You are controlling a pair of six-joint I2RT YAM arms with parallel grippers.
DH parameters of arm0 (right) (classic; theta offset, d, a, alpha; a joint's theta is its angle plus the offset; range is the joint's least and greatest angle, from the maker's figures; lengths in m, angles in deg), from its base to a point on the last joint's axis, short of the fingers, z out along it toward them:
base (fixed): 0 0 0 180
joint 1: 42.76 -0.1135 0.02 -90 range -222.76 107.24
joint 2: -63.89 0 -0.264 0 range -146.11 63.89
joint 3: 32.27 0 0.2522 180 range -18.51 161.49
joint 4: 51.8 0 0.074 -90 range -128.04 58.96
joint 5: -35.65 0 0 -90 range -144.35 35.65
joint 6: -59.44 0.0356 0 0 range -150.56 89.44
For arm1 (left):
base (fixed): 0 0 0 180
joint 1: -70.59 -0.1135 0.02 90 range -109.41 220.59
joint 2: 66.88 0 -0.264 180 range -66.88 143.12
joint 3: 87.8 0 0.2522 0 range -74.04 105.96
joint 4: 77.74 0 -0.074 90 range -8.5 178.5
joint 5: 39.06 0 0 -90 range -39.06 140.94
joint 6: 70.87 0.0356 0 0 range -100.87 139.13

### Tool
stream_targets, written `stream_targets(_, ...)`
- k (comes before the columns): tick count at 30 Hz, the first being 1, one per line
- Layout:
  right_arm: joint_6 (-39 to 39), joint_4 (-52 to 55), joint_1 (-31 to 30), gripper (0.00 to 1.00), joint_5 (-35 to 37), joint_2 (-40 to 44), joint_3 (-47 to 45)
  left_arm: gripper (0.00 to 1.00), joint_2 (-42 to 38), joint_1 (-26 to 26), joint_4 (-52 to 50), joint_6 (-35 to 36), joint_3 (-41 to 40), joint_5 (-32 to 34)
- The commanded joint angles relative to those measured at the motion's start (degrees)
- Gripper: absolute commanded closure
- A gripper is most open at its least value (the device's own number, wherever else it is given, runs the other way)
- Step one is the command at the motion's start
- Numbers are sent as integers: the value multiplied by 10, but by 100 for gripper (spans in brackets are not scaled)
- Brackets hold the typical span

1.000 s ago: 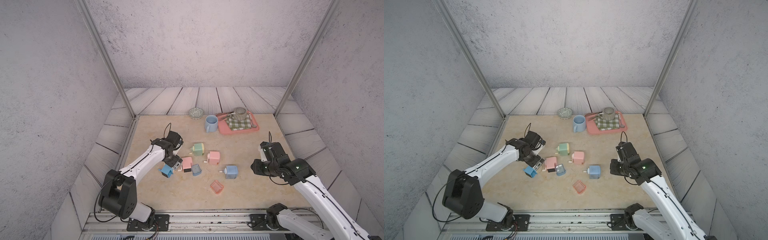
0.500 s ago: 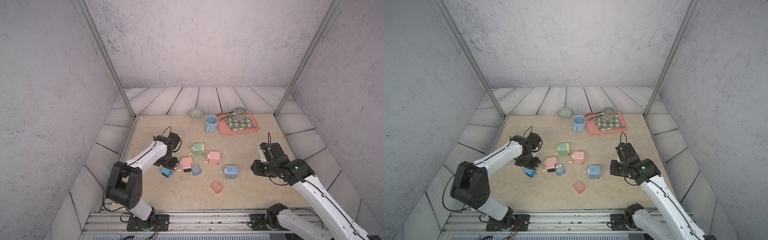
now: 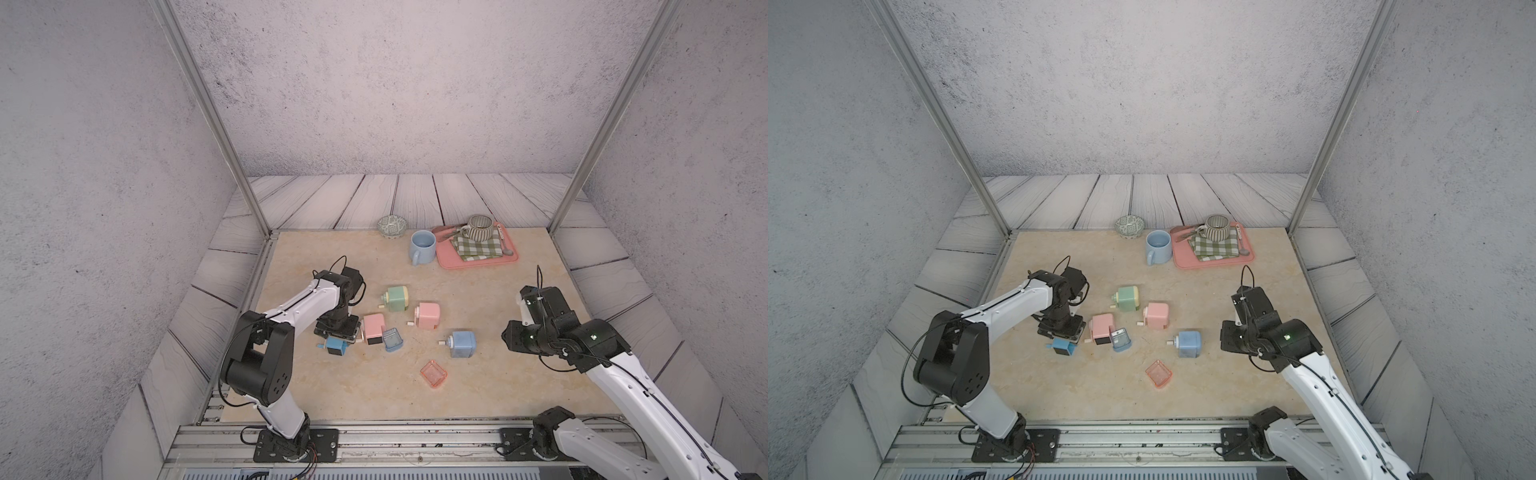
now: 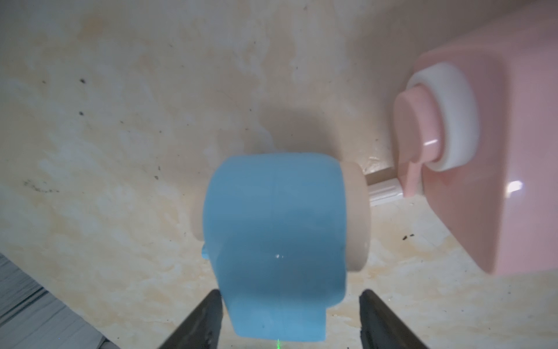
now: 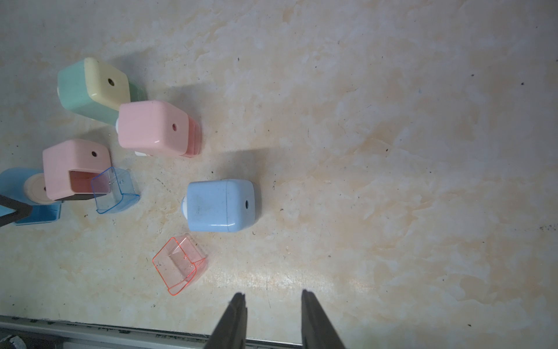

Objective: Put the tray back into the pencil sharpener
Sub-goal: Pick up the pencil sharpener from the center of the board.

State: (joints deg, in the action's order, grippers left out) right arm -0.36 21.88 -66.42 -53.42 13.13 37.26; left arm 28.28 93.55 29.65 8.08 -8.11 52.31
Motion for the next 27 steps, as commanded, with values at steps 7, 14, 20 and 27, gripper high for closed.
stream_targets(7, 6, 0, 2, 66, -7, 3, -7, 23, -43, 9, 11, -87, -35, 27)
stream_targets(14, 8, -1, 2, 66, -9, 5, -12, 26, -97, 17, 75, -217, -77, 13)
stream_targets(20, 1, 4, 2, 66, -9, -2, -3, 28, -84, 23, 102, -249, -94, 4)
stream_targets(27, -1, 3, 2, 66, -10, -6, 0, 30, -84, 23, 108, -259, -114, 8)
